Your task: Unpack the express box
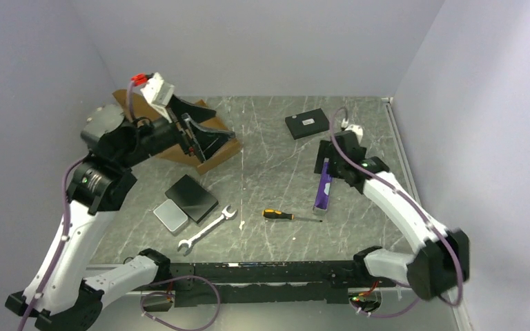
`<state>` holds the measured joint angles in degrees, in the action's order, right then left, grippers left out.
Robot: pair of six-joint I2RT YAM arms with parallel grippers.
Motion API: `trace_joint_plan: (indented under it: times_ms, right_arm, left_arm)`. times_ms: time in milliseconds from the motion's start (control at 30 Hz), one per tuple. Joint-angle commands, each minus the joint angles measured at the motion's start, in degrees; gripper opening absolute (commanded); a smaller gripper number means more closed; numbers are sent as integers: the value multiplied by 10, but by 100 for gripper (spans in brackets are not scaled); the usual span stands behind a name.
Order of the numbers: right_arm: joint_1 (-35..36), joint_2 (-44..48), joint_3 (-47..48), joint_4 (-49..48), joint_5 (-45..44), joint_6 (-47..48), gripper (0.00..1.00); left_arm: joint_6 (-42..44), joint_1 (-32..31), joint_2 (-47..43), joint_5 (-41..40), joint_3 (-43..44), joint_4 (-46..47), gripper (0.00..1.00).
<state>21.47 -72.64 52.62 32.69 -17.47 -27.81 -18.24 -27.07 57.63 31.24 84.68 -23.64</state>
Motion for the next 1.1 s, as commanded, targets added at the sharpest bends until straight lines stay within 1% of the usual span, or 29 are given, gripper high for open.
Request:
trace_joint_plan:
  times_ms: [0, 33, 133, 300, 467, 633, 767, 933, 1067]
  right_arm:
    - [-2, 134, 76, 42, 31, 85, 97]
    - [-2, 159, 88, 43, 42, 98, 99]
    - [-2, 228, 136, 48, 69, 131, 99]
    - [-2, 321, 197, 37, 71, 146, 100]
    - [-2, 389, 241, 1, 91, 168, 100]
    - [-2, 436, 281, -27, 104, 182, 100]
    - [-2, 477, 295, -52, 105, 187, 100]
    - [-3, 535, 259, -103, 101, 188, 100]
    - [-4, 551, 246, -110, 74, 180, 100]
  left_arm:
    - [7, -2, -48, -53, 15, 81, 98]
    - [5, -2, -58, -58, 8, 95, 98]
    - [2, -2, -91, -78, -13, 127, 98]
    - [8, -2, -135, -113, -31, 148, 99]
    - [16, -2, -166, -150, -39, 147, 98]
    - [19, -2, -201, -181, -55, 158, 98]
    - [32, -2, -229, -210, -62, 158, 98]
    - [45, -2, -252, -235, -62, 151, 98]
    - [50, -2, -251, -239, -56, 138, 98]
